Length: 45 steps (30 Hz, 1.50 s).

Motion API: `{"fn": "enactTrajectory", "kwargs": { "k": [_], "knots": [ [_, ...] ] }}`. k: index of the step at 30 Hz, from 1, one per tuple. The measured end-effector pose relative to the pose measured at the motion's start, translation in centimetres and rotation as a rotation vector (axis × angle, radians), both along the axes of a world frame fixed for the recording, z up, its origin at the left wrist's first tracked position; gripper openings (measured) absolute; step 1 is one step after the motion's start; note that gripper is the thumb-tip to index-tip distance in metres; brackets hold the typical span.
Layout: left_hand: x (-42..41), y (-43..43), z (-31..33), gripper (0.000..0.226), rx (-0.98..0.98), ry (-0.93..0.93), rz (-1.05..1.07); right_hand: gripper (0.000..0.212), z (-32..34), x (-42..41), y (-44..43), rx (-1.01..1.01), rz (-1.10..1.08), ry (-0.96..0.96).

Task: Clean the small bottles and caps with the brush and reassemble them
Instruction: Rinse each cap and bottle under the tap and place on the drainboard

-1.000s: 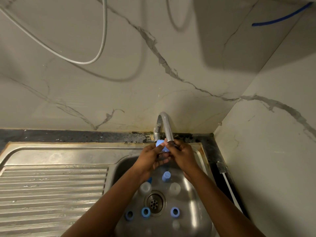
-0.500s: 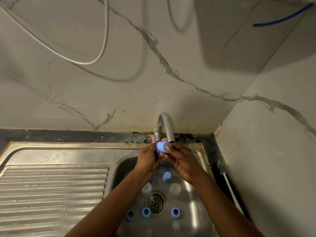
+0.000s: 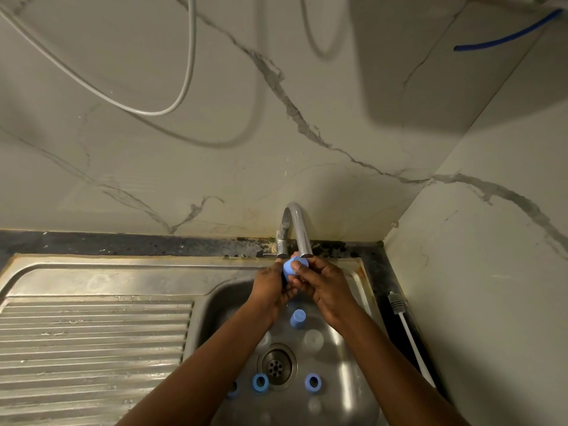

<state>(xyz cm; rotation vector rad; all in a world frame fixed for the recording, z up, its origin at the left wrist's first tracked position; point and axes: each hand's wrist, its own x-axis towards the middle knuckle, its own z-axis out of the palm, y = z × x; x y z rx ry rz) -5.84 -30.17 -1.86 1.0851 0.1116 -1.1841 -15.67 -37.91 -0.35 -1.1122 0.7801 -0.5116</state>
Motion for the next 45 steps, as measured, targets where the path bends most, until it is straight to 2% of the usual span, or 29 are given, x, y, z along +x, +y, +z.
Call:
{"fn": "enactTrajectory", "kwargs": {
  "k": [3, 6, 9, 11, 14, 18, 21, 24, 28, 33, 36, 38, 42, 45],
  "knots": [
    [-0.3, 0.0, -0.3, 0.044, 0.001, -0.043, -0.034, 0.024, -0.2, 0.0, -0.3, -0.026, -0.029, 0.052],
    [-0.8, 0.0, -0.9, 0.036, 0.001, -0.186, -0.064, 0.024, 0.0, 0.4, -0.7, 0.023, -0.147, 0.129],
    [-0.5, 0.5, -1.0, 0.024, -0.062, -0.373, -0.069, 0.030, 0.1, 0.4, -1.3, 0.124, -0.155, 0.067],
    [-0.5, 1.0, -0.7, 0.027, -0.147, -0.486, -0.135, 0.030, 0.4, 0.2, -1.5, 0.192, -0.120, 0.009],
    [0.0, 1.7, -0.8, 0.029, -0.130, -0.569, -0.136, 0.023, 0.9, -0.2, -1.4, 0.214, -0.027, -0.020],
    [0.9, 1.5, -1.2, 0.043, -0.085, -0.505, -0.094, 0.021, 0.1, -0.4, -1.5, -0.023, 0.111, 0.046],
    [0.8, 0.7, -0.8, 0.052, -0.019, -0.527, -0.095, 0.018, -0.4, -0.4, -1.8, -0.239, 0.057, 0.152],
    [0.5, 0.2, -1.0, 0.050, -0.020, -0.545, -0.089, 0.016, -0.5, -0.2, -1.8, -0.446, 0.026, 0.258],
    [0.0, 0.5, -1.9, 0.032, -0.114, -0.603, -0.185, 0.025, -1.3, 0.3, -1.8, -0.582, 0.093, 0.301],
    [0.3, 1.4, -2.6, 0.042, -0.064, -0.627, -0.241, 0.033, -2.2, 0.5, -1.7, -0.520, 0.019, 0.357],
    [0.6, 2.0, -2.8, 0.047, -0.051, -0.549, -0.212, 0.025, -2.4, 0.4, -1.5, -0.216, 0.065, 0.225],
    [0.7, 2.2, -2.8, 0.046, -0.037, -0.486, -0.186, 0.024, -2.4, 0.4, -1.3, -0.120, 0.130, 0.135],
    [0.7, 2.2, -2.6, 0.044, -0.084, -0.451, -0.216, 0.015, -1.6, 0.0, -1.3, -0.274, 0.038, 0.179],
    [0.9, 2.4, -2.5, 0.042, -0.071, -0.569, -0.282, 0.011, -1.2, -0.3, -1.5, -0.405, 0.013, 0.240]
  ]
}}
